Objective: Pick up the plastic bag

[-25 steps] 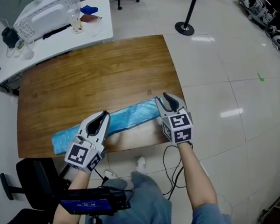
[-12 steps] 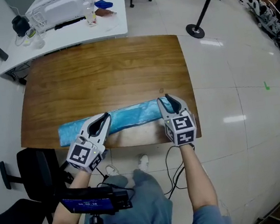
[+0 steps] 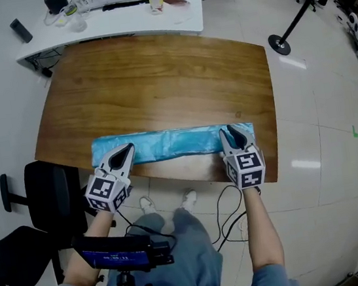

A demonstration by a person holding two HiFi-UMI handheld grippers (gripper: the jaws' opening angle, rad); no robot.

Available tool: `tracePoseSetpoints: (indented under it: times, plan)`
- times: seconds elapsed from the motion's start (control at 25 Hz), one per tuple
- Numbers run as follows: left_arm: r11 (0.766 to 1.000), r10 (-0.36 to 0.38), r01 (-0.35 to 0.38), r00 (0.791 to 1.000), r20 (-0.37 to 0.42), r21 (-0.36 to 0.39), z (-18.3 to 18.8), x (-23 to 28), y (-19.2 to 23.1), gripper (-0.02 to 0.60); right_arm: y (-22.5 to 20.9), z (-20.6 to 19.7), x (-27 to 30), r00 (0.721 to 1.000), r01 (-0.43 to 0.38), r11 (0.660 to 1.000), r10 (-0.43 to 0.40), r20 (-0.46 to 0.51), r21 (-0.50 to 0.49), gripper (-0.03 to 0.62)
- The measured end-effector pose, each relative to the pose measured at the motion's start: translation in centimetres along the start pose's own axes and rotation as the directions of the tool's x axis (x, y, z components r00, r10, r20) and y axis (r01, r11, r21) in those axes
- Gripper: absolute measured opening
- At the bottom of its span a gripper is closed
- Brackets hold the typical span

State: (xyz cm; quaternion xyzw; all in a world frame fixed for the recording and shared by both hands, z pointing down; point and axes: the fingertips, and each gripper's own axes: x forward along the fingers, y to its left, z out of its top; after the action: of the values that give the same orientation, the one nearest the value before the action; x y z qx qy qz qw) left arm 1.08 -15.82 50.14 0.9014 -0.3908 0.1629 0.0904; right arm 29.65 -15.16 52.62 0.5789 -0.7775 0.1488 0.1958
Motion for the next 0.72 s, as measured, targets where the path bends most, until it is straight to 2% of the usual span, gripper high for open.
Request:
tracePoseSetpoints:
  times: [0.12,0.36,0.56,0.72]
  plan:
    - [0.998,0.062,-0.064,0.995,-0.072,-0.02,-2.5,-1.0,2.7,0.012,0.2,-1.3,0.3,0.998,-0.009,1.0,0.008,-0.056,-0.026,0.018]
    - [0.99,0.124,-0.137,0.965,-0.23,-0.038,-6.8,-2.2,6.6,0.011,-0.2,-3.3,0.7,0.989,-0.01,0.999,0.003,-0.146,-0.043,0.0]
    - [0.988,0.129,-0.152,0.924,-0.361,-0.038,-9.3,-2.3,7.9,0.011,-0.1,-4.3,1.4,0.977,-0.028,0.999,0.02,-0.212,-0.035,0.0]
    - [0.99,0.103,-0.135,0.899,-0.426,-0.045,-10.0,-2.0,8.0,0.011,0.2,-5.6,1.8,0.961,-0.041,0.999,0.031,-0.276,-0.033,0.0]
